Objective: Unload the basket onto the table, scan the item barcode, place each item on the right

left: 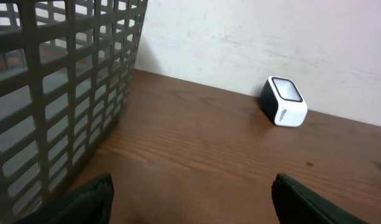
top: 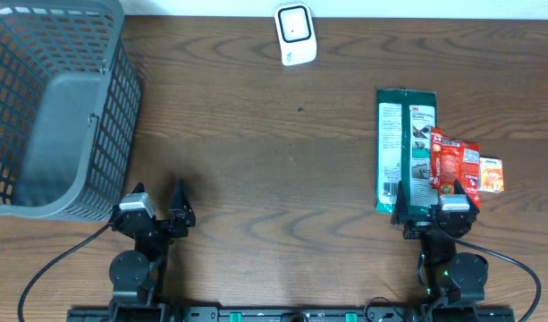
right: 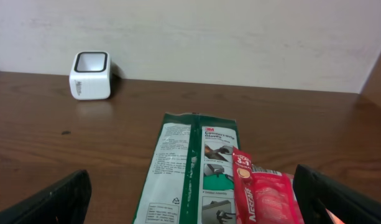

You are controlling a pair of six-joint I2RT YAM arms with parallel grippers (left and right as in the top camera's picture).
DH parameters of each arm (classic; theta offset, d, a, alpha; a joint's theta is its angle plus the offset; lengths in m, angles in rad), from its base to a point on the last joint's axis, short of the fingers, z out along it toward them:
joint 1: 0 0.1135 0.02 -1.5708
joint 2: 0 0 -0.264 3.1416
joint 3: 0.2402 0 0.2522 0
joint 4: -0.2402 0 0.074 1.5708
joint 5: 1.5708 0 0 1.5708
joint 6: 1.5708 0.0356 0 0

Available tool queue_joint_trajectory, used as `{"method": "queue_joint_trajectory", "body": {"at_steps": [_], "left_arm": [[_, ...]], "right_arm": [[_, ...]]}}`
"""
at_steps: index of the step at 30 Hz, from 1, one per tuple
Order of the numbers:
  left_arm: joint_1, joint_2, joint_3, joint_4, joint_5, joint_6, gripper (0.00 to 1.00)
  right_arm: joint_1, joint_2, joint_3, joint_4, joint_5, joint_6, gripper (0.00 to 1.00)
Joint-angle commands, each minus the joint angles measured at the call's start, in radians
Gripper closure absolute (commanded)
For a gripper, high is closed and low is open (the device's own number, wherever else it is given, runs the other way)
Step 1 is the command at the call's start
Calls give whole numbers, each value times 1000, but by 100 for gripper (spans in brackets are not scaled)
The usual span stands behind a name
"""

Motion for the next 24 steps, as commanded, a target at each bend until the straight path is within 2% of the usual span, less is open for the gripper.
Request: {"method": "queue_joint_trajectory", "body": {"at_steps": [1, 24], "left_arm": [[3, -3, -13, -43, -9, 13, 18], [-26, -3, -13, -44, -9, 13, 18]], "right_arm": [[-10, -6, -2, -3, 13, 13, 1], [-10, -6, -2, -3, 13, 13, 1]]}}
